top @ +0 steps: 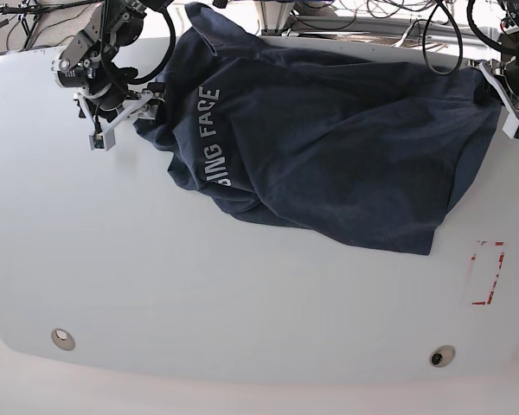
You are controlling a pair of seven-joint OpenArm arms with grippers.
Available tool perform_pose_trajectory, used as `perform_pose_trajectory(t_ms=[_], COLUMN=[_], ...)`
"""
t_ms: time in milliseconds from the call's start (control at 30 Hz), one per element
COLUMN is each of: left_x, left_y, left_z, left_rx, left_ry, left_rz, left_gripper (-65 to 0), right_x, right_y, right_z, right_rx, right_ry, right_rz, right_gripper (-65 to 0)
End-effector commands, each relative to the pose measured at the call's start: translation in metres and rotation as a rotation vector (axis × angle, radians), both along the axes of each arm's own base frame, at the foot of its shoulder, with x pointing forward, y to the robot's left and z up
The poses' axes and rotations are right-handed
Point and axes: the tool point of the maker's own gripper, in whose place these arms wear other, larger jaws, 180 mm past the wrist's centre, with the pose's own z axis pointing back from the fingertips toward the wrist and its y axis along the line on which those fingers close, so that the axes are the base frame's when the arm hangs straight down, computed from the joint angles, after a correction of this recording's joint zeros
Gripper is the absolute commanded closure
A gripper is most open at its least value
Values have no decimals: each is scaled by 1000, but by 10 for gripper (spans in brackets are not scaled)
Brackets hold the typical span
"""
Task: Fold the T-shirt properly
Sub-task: 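Regrasp the shirt edge with the right gripper, then lift the shirt with both grippers and stretch it between them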
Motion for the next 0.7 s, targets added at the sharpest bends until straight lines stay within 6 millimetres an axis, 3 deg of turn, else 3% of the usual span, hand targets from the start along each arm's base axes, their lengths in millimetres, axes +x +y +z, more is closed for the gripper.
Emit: perform_pose_trajectory(t_ms=[0,133,233,300,433,467,667], left_x=[4,4,4,5,5,5,13], left_y=[0,-4,-8,-10,-12,-12,-12], left_z=[6,4,2,1,0,0,4], left_rx=[14,7,1,-3,-7,-7,-6], left_ry=[-18,-11,-6,-2,0,0,-23], left_rz=[-20,-34,-45,-52,-55,-55,-52], left_gripper=[0,0,0,0,0,0,0], right_x=[-1,-1,1,1,2,1,2], right_y=[1,1,1,1,1,1,0], right_z=[0,0,1,1,2,1,4], right_rx=[-1,0,1,1,-3,-4,-8], right_ry=[12,12,7,7,7,8,1], right_rz=[5,6,6,6,6,6,5], right_gripper=[-487,-447,-373,-285,-27,0,-10])
